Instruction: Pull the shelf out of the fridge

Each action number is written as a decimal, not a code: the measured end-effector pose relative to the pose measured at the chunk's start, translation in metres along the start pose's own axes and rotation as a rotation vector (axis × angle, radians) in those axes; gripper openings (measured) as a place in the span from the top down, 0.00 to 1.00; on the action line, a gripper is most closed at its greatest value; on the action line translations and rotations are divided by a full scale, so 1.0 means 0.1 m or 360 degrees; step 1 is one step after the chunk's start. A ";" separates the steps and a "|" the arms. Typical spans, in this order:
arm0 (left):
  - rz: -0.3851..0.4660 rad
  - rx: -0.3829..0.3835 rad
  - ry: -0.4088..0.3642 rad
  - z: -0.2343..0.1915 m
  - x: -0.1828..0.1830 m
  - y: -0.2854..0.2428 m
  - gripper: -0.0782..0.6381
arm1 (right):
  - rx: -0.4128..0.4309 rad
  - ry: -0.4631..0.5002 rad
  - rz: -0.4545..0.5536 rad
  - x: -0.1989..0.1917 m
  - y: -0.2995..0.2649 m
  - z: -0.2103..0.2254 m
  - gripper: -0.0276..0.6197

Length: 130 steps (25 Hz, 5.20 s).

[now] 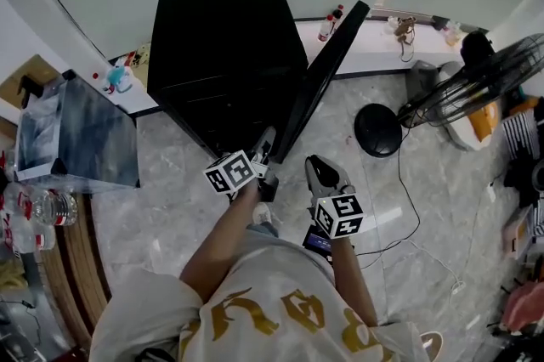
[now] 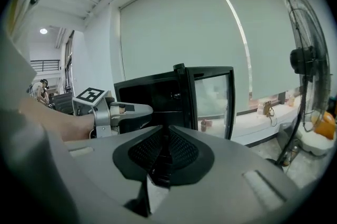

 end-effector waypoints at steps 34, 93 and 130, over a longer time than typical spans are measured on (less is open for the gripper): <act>0.0565 0.0153 0.0939 -1.02 0.25 -1.17 0.68 | 0.0219 -0.0047 -0.0202 0.21 -1.11 0.62 0.86; 0.0404 0.0093 0.1064 -0.64 -0.27 -0.42 0.86 | 0.0204 -0.0037 -0.0057 0.16 -0.85 0.27 0.94; 0.0357 0.0081 0.1063 -0.63 -0.29 -0.38 0.86 | 0.0178 -0.0001 -0.0107 0.15 -0.92 0.22 0.94</act>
Point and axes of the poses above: the fingertips, and each gripper's own axes: y backward along the fingers, z to its right, x out of its top, the point moved 6 cm from there along y, backward along the fingers, and after that the axes turned 5 degrees about -y, right-handed, at the moved point
